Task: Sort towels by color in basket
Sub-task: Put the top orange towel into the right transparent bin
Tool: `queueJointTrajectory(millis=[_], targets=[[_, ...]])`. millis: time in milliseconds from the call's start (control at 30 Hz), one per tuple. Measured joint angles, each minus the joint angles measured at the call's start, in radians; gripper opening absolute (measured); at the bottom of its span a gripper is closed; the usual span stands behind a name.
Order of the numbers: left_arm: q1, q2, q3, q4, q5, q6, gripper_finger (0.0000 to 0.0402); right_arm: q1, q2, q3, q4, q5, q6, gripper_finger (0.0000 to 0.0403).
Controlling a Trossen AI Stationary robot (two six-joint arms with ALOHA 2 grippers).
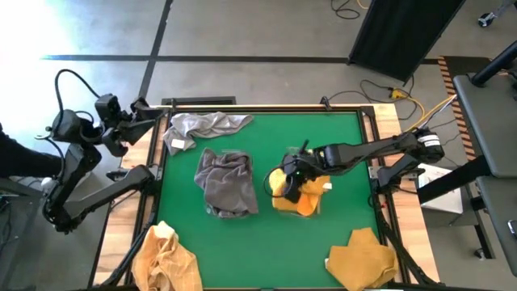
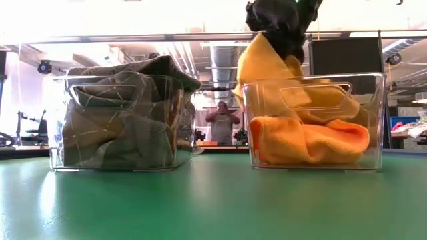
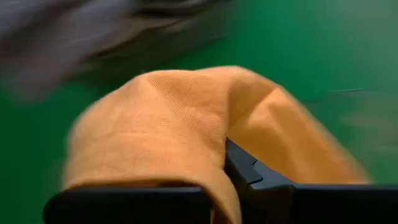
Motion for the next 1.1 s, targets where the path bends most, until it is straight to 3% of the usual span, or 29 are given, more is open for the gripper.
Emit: queueJointTrajectory(millis=[200, 400, 467, 633, 700, 867, 1000, 1100], targets=[[0.0, -0.03, 0.003, -0.015, 0.007, -0.035, 0.0233, 0.02, -0.001, -0.035, 0.068, -0.415, 0.039, 0.0009], [0.0, -0.042, 0.004, -0.04, 0.005, -0.019, 0.0233, 0.054, -0.057, -0.031, 0.059, -0.575, 0.012, 0.0009], [0.0, -0.041, 0.004, -0.04, 0.003, -0.012, 0.0233, 0.053, -0.082, -0.032, 0.012, -0.555, -0.032, 0.0009], [0.0, -0.03, 0.004, -0.04, -0.004, -0.009, 0.0233, 0.02, -0.109, -0.046, -0.238, -0.134, -0.094, 0.0009], [0.0, -0.025, 0.004, -0.04, -0.004, -0.005, 0.0233, -0.012, -0.104, -0.068, -0.254, -0.03, -0.104, 0.0009], [0.0, -0.007, 0.004, -0.04, -0.006, 0.016, 0.0233, -0.084, -0.044, -0.138, -0.106, -0.038, -0.098, 0.001], [0.0, 0.007, 0.004, -0.047, -0.004, 0.017, 0.0233, -0.114, 0.051, -0.162, -0.063, -0.042, 0.042, 0.0025], [0.0, 0.008, 0.004, -0.082, 0.002, 0.024, 0.0233, -0.123, 0.119, -0.158, -0.073, -0.042, 0.143, 0.0059]])
